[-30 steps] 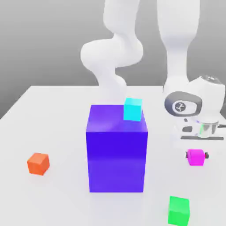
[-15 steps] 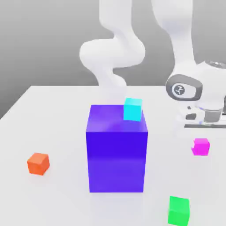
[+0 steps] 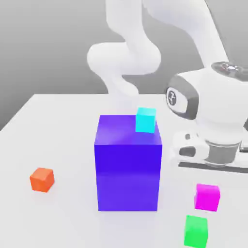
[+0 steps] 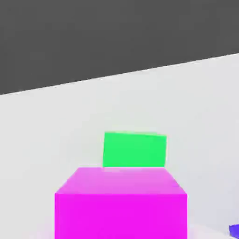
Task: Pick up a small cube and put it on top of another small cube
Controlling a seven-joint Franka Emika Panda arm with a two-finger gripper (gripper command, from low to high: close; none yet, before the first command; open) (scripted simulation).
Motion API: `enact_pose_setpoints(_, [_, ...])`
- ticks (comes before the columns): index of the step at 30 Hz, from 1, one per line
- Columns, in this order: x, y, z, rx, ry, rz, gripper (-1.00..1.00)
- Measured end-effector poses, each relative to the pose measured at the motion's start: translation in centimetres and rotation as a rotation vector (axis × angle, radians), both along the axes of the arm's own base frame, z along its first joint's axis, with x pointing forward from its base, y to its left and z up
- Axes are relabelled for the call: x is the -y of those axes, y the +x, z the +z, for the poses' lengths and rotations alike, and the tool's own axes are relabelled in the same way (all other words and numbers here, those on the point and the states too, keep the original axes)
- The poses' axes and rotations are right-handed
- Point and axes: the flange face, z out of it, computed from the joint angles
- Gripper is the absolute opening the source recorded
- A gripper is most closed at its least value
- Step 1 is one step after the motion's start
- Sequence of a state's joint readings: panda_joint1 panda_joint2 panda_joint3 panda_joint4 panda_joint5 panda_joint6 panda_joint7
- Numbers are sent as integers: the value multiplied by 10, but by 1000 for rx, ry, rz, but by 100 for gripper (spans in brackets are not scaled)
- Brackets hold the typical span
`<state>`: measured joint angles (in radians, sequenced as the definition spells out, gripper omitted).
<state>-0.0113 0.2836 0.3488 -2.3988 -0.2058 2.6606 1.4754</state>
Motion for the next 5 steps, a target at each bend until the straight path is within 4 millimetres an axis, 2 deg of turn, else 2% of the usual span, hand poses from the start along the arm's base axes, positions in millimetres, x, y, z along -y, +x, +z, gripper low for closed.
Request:
enact_pose_setpoints(1, [1,0,-13,0,0,0,-100])
enact_pose_setpoints(2, [1,0,-22,-1,-1,0,100])
enact_pose_setpoints(5, [1,0,-22,-1,-1,0,100])
